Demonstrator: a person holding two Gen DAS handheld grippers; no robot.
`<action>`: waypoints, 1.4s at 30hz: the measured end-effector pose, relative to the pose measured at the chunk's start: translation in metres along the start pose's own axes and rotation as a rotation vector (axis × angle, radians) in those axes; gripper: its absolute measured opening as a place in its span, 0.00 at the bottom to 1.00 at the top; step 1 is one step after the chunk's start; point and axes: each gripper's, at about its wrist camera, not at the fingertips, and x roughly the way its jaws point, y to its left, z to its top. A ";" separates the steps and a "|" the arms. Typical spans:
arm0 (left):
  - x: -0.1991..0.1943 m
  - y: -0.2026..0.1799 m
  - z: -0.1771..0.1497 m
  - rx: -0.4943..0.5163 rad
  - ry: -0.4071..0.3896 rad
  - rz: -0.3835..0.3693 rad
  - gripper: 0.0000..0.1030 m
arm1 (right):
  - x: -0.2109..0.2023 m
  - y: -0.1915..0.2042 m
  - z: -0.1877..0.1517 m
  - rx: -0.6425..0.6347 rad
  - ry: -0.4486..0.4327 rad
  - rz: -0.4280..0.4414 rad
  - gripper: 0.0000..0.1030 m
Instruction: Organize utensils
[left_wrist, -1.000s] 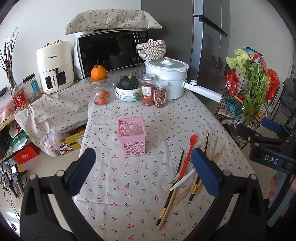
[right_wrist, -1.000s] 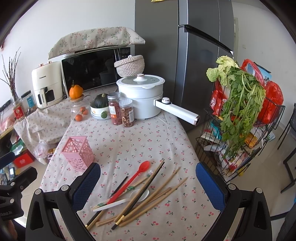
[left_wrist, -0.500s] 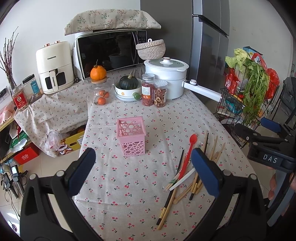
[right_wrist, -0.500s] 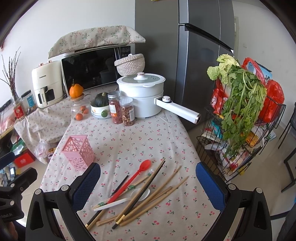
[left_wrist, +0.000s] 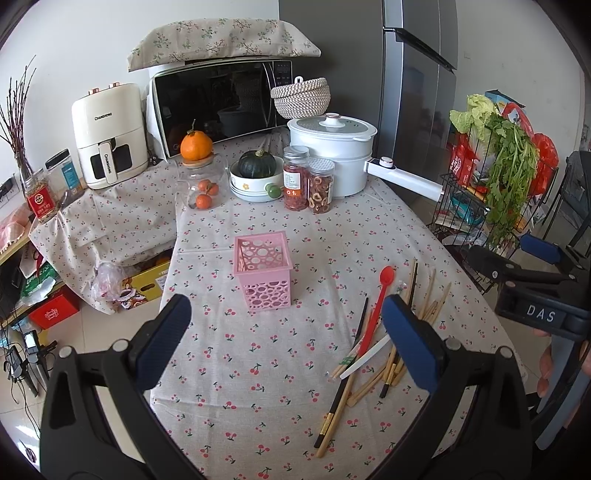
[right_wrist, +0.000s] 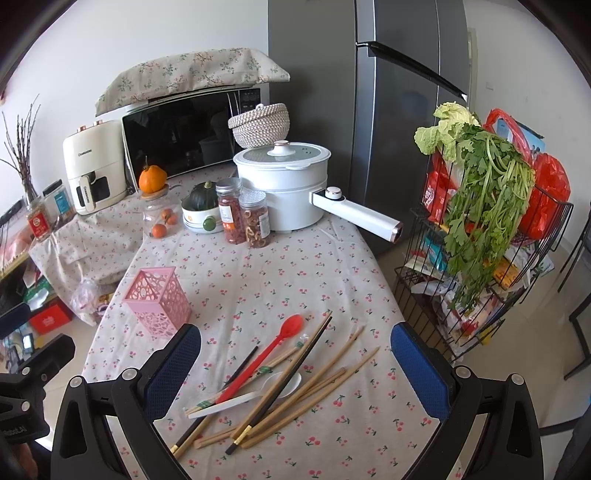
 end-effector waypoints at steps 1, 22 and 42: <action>0.000 0.000 0.000 0.002 -0.001 0.002 0.99 | 0.000 0.000 0.000 0.001 0.002 0.001 1.00; 0.076 -0.044 0.007 0.175 0.243 -0.179 0.99 | 0.068 -0.054 0.011 0.119 0.238 0.008 1.00; 0.248 -0.119 0.013 0.150 0.603 -0.353 0.40 | 0.166 -0.117 -0.008 0.155 0.570 -0.078 1.00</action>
